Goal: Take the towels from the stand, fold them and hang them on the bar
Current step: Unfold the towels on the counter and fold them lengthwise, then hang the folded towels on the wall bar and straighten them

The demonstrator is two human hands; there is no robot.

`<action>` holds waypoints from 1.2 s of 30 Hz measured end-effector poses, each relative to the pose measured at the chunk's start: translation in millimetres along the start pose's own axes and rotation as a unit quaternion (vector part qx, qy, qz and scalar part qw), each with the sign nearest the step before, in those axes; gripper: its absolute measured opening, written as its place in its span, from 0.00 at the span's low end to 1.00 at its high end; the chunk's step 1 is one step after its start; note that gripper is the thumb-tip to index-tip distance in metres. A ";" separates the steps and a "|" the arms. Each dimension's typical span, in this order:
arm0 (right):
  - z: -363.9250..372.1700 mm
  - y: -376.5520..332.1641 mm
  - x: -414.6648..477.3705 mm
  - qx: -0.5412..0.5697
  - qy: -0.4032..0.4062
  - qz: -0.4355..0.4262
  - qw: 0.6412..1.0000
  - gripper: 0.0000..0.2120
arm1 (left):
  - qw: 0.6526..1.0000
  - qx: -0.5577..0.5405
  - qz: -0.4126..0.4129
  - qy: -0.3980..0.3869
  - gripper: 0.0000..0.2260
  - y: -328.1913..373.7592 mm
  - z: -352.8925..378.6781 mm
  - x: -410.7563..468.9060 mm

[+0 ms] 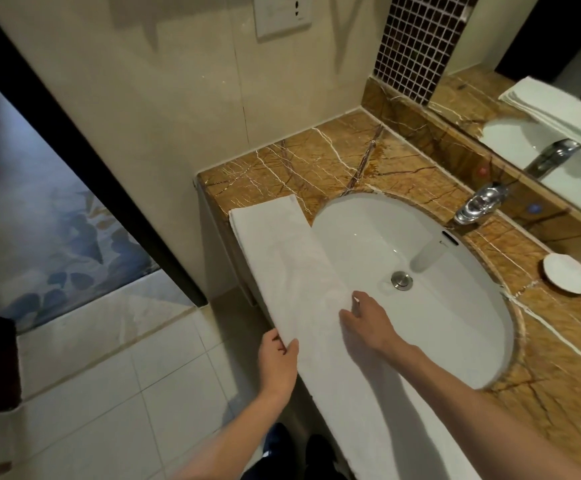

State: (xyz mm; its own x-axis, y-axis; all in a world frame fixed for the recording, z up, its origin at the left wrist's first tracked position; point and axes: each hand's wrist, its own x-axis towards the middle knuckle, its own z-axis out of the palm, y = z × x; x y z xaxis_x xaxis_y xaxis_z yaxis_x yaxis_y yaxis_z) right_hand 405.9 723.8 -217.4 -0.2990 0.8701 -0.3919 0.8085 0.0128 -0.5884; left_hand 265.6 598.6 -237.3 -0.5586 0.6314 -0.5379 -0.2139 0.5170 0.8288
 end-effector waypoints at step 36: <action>-96.9 -68.2 -23.3 0.388 -0.072 0.053 0.917 0.11 | 0.982 -0.169 0.042 -0.067 0.09 126.6 -22.0 -34.5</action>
State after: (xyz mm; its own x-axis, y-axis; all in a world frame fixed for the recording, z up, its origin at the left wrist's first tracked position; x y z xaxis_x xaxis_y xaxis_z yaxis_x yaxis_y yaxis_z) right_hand 406.9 750.5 -99.6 -0.3491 0.7710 -0.5327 0.2490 -0.4717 -0.8459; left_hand 240.2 629.6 -110.4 -0.4808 0.7453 -0.4619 -0.4383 0.2519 0.8628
